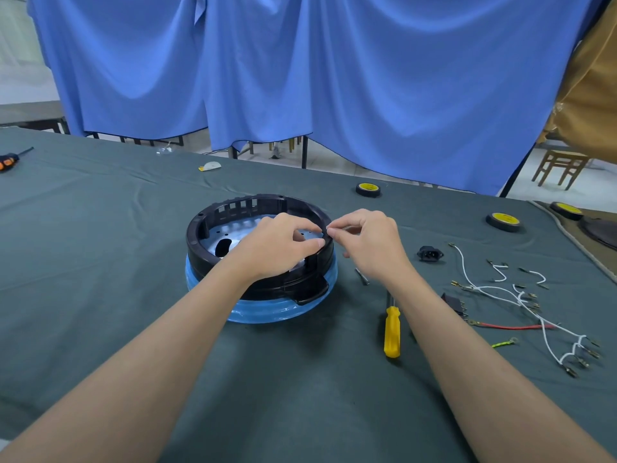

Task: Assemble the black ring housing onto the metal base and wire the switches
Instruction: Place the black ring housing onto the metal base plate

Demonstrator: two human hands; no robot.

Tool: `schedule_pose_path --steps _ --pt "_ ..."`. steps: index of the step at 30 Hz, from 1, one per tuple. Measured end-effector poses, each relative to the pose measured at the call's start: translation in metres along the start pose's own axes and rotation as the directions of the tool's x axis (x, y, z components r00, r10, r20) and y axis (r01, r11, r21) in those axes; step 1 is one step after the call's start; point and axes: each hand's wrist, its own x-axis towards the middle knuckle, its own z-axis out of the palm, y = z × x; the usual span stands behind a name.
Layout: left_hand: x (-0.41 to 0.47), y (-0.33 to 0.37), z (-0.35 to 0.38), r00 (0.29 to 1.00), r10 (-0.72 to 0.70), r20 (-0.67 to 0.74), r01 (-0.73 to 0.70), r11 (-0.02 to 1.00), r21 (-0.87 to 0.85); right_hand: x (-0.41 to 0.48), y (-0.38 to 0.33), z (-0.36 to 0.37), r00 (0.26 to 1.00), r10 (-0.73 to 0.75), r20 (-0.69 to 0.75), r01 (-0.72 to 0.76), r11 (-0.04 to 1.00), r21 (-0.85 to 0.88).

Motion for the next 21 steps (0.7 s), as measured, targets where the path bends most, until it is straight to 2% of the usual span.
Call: schedule_pose_path --steps 4,7,10,14,18,21 --pt "0.0 0.001 0.0 1.0 -0.019 -0.003 0.019 1.0 0.012 0.0 0.0 -0.002 0.997 0.074 0.012 -0.074 0.997 0.03" --pt "-0.001 0.002 0.001 0.999 -0.042 -0.003 0.042 0.999 0.024 0.0 0.003 -0.003 0.981 0.192 -0.021 -0.186 0.968 0.166" --pt "0.002 0.003 0.002 0.996 -0.086 -0.005 0.086 0.995 0.05 -0.001 0.002 -0.003 0.943 0.332 -0.005 -0.312 0.892 0.326" --pt "0.007 0.007 0.001 0.977 -0.207 0.053 0.2 0.973 0.115 -0.003 -0.001 -0.003 0.873 0.482 0.068 -0.468 0.794 0.387" --pt "0.021 0.017 -0.01 0.895 -0.422 0.145 0.434 0.899 -0.064 -0.005 -0.004 -0.002 0.832 0.531 0.161 -0.545 0.727 0.418" --pt "0.026 0.026 -0.018 0.8 -0.563 0.209 0.578 0.816 -0.011 -0.005 -0.004 -0.002 0.834 0.52 0.181 -0.544 0.723 0.427"
